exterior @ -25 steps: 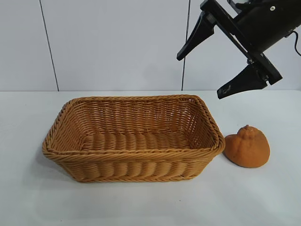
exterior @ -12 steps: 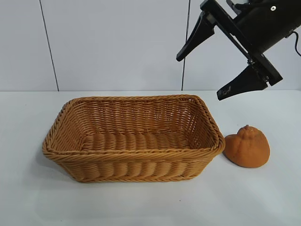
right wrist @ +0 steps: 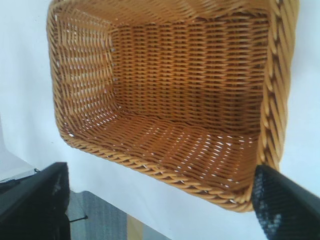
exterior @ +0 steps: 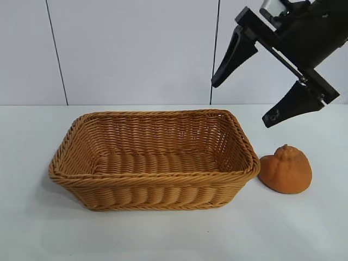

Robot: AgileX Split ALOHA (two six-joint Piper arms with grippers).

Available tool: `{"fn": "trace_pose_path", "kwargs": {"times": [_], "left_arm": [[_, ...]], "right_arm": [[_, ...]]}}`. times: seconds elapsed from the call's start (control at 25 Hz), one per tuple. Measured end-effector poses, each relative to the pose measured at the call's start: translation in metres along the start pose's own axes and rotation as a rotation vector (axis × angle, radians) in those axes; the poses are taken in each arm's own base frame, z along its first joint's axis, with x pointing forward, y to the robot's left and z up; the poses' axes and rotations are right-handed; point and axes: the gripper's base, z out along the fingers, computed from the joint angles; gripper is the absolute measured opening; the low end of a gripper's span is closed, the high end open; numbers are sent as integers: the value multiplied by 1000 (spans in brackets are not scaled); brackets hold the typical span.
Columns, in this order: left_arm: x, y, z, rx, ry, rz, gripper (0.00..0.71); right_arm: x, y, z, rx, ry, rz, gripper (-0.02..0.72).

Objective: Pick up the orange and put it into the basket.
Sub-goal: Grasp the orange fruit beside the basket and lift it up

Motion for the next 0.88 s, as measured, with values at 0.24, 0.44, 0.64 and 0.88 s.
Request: {"fn": "trace_pose_path", "kwargs": {"times": [0.24, 0.44, 0.64, 0.88], "left_arm": [[0, 0, 0, 0, 0, 0, 633], [0, 0, 0, -2, 0, 1, 633], [0, 0, 0, -2, -1, 1, 633], [0, 0, 0, -2, -1, 1, 633]], "right_arm": [[-12, -6, -26, 242, 19, -71, 679], [-17, -24, -41, 362, -5, -39, 679], [-20, -49, -55, 380, -38, 34, 679], [-27, -69, -36, 376, 16, 85, 679]]}}
